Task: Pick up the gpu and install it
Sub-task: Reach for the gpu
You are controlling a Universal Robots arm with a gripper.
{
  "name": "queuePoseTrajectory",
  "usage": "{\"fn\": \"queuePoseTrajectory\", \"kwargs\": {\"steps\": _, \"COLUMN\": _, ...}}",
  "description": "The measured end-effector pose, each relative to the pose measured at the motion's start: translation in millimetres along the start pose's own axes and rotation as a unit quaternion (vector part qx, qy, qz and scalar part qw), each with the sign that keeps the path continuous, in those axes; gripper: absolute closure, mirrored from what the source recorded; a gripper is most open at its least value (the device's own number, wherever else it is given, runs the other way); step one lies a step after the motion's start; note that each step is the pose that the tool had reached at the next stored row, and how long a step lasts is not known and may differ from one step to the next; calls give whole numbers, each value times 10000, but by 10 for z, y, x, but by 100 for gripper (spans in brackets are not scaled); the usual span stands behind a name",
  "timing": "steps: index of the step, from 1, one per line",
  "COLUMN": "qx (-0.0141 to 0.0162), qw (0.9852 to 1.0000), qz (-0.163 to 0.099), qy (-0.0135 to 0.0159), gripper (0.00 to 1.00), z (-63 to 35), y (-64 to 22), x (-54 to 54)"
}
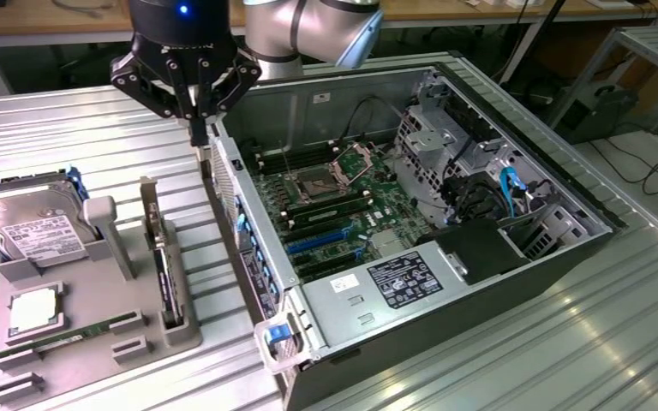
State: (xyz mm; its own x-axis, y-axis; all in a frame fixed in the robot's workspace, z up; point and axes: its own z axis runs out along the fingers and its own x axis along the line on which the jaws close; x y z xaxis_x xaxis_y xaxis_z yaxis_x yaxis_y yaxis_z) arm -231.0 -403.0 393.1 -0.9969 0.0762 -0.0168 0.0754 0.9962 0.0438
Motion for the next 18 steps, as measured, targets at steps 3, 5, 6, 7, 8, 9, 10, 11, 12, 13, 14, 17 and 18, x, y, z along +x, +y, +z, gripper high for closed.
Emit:
{"fn": "queuePoseTrajectory", "kwargs": {"steps": 3, "qx": 0, "qw": 10000, "qz": 0, "qy": 1, "gripper": 89, "z": 0, "y": -3, "x": 22}}
{"fn": "queuePoseTrajectory", "kwargs": {"steps": 5, "qx": 0, "qw": 10000, "qz": 0, "qy": 2, "gripper": 89, "z": -1, "y": -6, "x": 37}}
{"fn": "queuePoseTrajectory", "kwargs": {"steps": 6, "qx": 0, "qw": 10000, "qz": 0, "qy": 2, "gripper": 89, "z": -1, "y": -7, "x": 45}}
{"fn": "queuePoseTrajectory", "kwargs": {"steps": 7, "qx": 0, "qw": 10000, "qz": 0, "qy": 3, "gripper": 89, "z": -1, "y": -8, "x": 52}}
{"fn": "queuePoseTrajectory", "kwargs": {"steps": 8, "qx": 0, "qw": 10000, "qz": 0, "qy": 3, "gripper": 89, "z": -1, "y": -9, "x": 59}}
{"fn": "queuePoseTrajectory", "kwargs": {"steps": 9, "qx": 0, "qw": 10000, "qz": 0, "qy": 3, "gripper": 89, "z": -1, "y": -10, "x": 66}}
{"fn": "queuePoseTrajectory", "kwargs": {"steps": 10, "qx": 0, "qw": 10000, "qz": 0, "qy": 4, "gripper": 89, "z": -2, "y": -11, "x": 74}}
{"fn": "queuePoseTrajectory", "kwargs": {"steps": 11, "qx": 1, "qw": 10000, "qz": 0, "qy": 4, "gripper": 89, "z": -2, "y": -12, "x": 81}}
{"fn": "queuePoseTrajectory", "kwargs": {"steps": 12, "qx": 1, "qw": 10000, "qz": 0, "qy": 5, "gripper": 89, "z": -2, "y": -13, "x": 88}}
{"fn": "queuePoseTrajectory", "kwargs": {"steps": 13, "qx": 0, "qw": 10000, "qz": 0, "qy": 5, "gripper": 89, "z": -2, "y": -14, "x": 96}}
{"fn": "queuePoseTrajectory", "kwargs": {"steps": 14, "qx": 0, "qw": 10000, "qz": 0, "qy": 5, "gripper": 89, "z": -2, "y": -15, "x": 103}}
{"fn": "queuePoseTrajectory", "kwargs": {"steps": 17, "qx": 1, "qw": 10000, "qz": 0, "qy": 7, "gripper": 89, "z": -3, "y": -19, "x": 131}}
{"fn": "queuePoseTrajectory", "kwargs": {"steps": 18, "qx": 1, "qw": 10000, "qz": 0, "qy": 8, "gripper": 89, "z": -3, "y": -21, "x": 145}}
